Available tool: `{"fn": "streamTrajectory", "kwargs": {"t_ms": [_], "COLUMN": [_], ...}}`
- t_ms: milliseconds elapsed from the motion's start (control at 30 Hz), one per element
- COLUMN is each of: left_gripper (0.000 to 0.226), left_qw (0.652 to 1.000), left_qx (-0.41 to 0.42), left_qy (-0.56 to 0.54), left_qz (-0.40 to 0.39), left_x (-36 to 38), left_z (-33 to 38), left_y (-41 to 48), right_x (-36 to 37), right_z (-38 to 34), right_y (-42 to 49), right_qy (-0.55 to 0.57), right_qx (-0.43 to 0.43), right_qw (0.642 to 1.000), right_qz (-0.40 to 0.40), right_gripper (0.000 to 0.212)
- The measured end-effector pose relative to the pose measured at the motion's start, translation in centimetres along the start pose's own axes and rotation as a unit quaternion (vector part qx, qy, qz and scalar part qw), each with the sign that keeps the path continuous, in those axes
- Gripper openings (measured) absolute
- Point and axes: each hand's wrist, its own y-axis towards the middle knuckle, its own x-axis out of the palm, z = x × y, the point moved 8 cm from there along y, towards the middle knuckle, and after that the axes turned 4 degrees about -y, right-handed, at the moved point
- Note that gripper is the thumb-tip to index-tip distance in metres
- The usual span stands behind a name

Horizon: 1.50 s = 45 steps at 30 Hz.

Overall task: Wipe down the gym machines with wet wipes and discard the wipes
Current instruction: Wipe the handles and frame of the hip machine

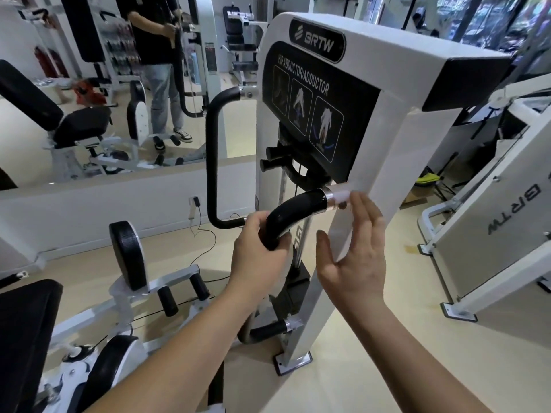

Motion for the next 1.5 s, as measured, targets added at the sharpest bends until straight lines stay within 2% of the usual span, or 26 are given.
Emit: {"fn": "streamTrajectory", "kwargs": {"t_ms": [67,133,200,267,367,467,533,600,700,733,867,933,1033,1100,1167,1300,1433,1500], "left_gripper": [0.044,0.046,0.046,0.052,0.057,0.064,0.064,0.054,0.036,0.031,0.029,0.029,0.034,0.046,0.056,0.05,0.055,0.054], "left_qw": [0.999,0.999,0.999,0.997,0.994,0.99,0.988,0.99,0.989,0.989,0.992,0.995,0.999,0.998,0.997,0.98,0.982,0.982], "left_qx": [0.037,0.045,0.005,-0.047,-0.069,-0.046,-0.034,-0.041,-0.082,-0.09,-0.114,-0.09,-0.036,-0.034,-0.069,-0.195,-0.164,-0.144], "left_qy": [-0.005,-0.011,-0.036,-0.044,-0.03,0.004,0.025,0.017,0.018,0.028,0.021,0.005,-0.024,-0.045,-0.03,0.012,-0.045,-0.061], "left_qz": [0.005,-0.002,-0.013,-0.037,-0.083,-0.137,-0.147,-0.135,-0.122,-0.114,-0.059,-0.032,-0.005,-0.001,-0.011,-0.039,0.076,0.106], "left_x": [0.0,0.0,-0.3,-0.3,0.1,0.2,-0.1,-0.5,-0.1,0.1,0.5,0.4,0.1,-0.1,0.1,0.8,-1.7,-3.0], "left_z": [2.6,2.5,-0.3,-3.2,-5.2,-5.9,-6.2,-7.1,-8.5,-8.8,-7.8,-5.7,-1.8,-1.4,-3.3,-8.1,-6.5,-5.0], "left_y": [0.3,-0.2,-1.1,-2.0,-2.2,-1.9,-1.8,-1.7,-2.1,-2.2,-2.2,-2.1,-1.9,-1.7,-2.2,-5.0,-6.6,-7.9], "right_x": [-0.3,0.3,2.0,3.8,6.2,7.8,8.1,7.9,7.8,8.0,9.1,9.3,9.4,9.5,9.8,9.8,9.4,9.2], "right_z": [1.7,4.4,7.6,10.4,13.2,14.8,15.3,15.6,16.2,16.5,18.0,18.0,18.0,18.4,18.9,18.5,17.8,17.3], "right_y": [-2.3,-3.9,-5.1,-6.1,-6.5,-7.1,-7.2,-6.5,-4.9,-4.8,-5.0,-5.0,-4.9,-4.9,-4.9,-4.6,-4.5,-4.9], "right_qy": [0.001,0.025,0.07,0.063,0.029,0.068,0.078,0.076,0.097,0.105,0.113,0.11,0.092,0.087,0.083,0.061,0.048,0.054], "right_qx": [0.068,0.183,0.333,0.417,0.432,0.438,0.416,0.4,0.38,0.378,0.383,0.377,0.36,0.359,0.359,0.354,0.351,0.383], "right_qw": [0.997,0.983,0.94,0.903,0.89,0.887,0.899,0.908,0.915,0.915,0.909,0.911,0.921,0.923,0.923,0.926,0.926,0.912], "right_qz": [0.033,0.023,-0.033,-0.085,-0.143,-0.127,-0.112,-0.1,-0.093,-0.099,-0.119,-0.122,-0.114,-0.106,-0.113,-0.116,-0.128,-0.14], "right_gripper": [0.083,0.094,0.112,0.127,0.124,0.085,0.076,0.084,0.118,0.12,0.102,0.098,0.103,0.111,0.114,0.116,0.115,0.115]}}
